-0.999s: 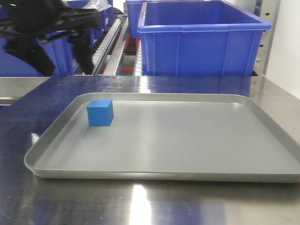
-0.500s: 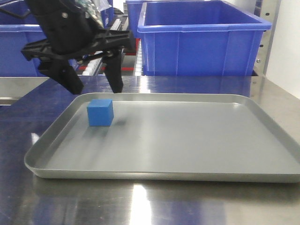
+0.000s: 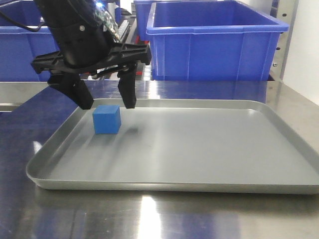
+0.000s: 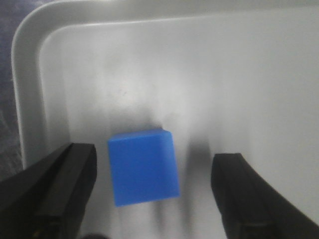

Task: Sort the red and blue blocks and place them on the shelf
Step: 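Lower the open left gripper over the blue cube, then close the left gripper on the blue cube and lift it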

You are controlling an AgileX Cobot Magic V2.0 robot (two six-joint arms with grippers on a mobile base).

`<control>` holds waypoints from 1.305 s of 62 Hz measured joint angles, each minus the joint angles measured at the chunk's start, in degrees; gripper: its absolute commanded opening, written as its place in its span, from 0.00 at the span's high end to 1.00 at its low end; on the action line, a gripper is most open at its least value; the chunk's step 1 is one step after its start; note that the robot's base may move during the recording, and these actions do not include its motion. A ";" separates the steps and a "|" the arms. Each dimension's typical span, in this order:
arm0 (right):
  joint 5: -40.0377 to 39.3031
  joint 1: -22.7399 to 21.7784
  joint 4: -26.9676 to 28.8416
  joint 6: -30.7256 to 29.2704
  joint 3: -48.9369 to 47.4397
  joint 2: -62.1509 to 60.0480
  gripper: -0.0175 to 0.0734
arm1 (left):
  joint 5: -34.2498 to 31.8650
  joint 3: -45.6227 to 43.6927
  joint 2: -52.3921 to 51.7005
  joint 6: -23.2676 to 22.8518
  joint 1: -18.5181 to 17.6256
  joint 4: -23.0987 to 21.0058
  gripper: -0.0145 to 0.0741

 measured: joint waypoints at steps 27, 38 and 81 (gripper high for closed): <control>0.00 0.00 0.00 0.00 0.00 0.00 0.73 | 0.23 -0.09 2.87 -1.36 0.00 0.71 0.23; 0.00 0.00 0.00 0.00 0.00 0.00 0.73 | 0.41 -0.09 3.10 -1.49 0.00 0.70 0.29; 0.00 0.00 0.00 0.00 0.00 0.00 0.73 | 2.49 -0.20 1.95 -1.67 0.00 1.44 0.70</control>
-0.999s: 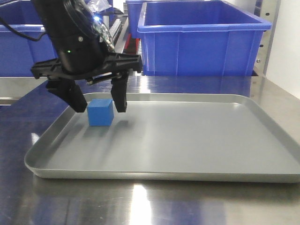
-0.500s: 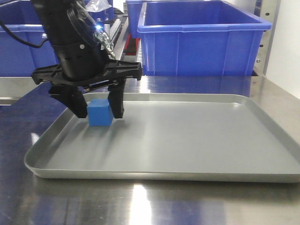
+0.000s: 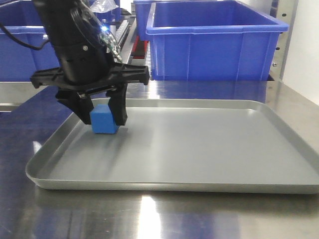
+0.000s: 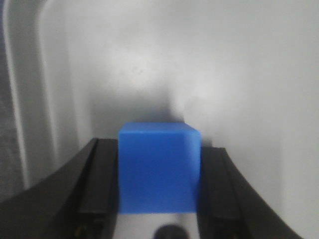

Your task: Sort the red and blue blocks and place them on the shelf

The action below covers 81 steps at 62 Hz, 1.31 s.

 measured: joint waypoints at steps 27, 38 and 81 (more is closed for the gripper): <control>0.00 0.00 0.00 0.00 0.00 0.00 0.73 | -0.56 0.55 -15.40 0.00 6.83 4.03 0.70; 0.00 0.00 0.00 0.00 0.00 0.00 0.73 | -4.98 5.75 -24.95 0.00 12.50 4.49 0.70; 0.00 0.00 0.00 0.00 0.00 0.00 0.73 | -22.60 45.39 -60.09 0.00 18.47 4.84 0.70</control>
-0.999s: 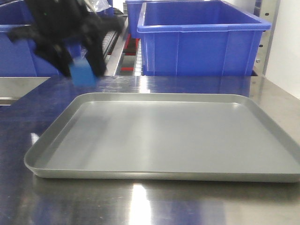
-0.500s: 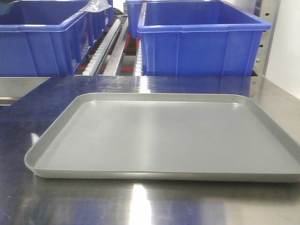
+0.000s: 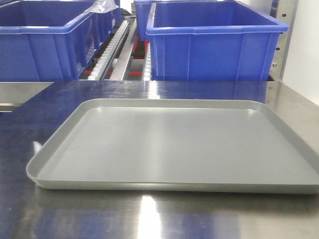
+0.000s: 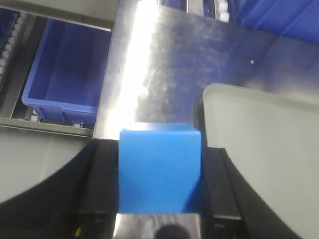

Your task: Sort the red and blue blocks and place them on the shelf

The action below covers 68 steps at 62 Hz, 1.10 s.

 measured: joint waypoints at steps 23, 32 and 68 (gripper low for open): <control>0.00 0.00 0.00 0.00 0.00 0.00 0.73 | -5.42 12.28 -12.84 0.00 0.00 0.45 0.70; 0.00 0.00 0.00 0.00 0.00 0.00 0.73 | -5.93 13.98 -16.52 0.00 0.03 1.62 0.70; 0.00 0.00 0.00 0.00 0.00 0.00 0.73 | -8.19 14.50 -18.63 0.00 0.03 7.18 0.70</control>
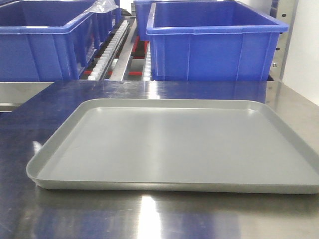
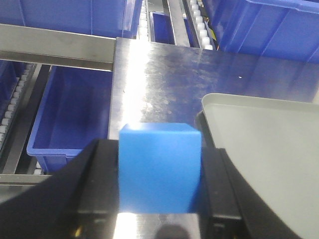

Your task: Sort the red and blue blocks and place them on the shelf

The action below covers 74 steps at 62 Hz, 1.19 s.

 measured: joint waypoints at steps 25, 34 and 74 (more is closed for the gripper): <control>0.00 0.00 0.00 0.00 0.00 0.00 0.73 | -0.26 0.00 0.00 0.00 0.00 0.09 0.70; 0.00 0.00 0.00 0.00 0.00 0.00 0.73 | -0.26 0.00 0.00 0.00 0.09 0.09 0.70; 0.00 0.00 0.00 0.00 0.00 0.00 0.73 | -0.26 0.00 0.00 0.00 0.09 0.09 0.70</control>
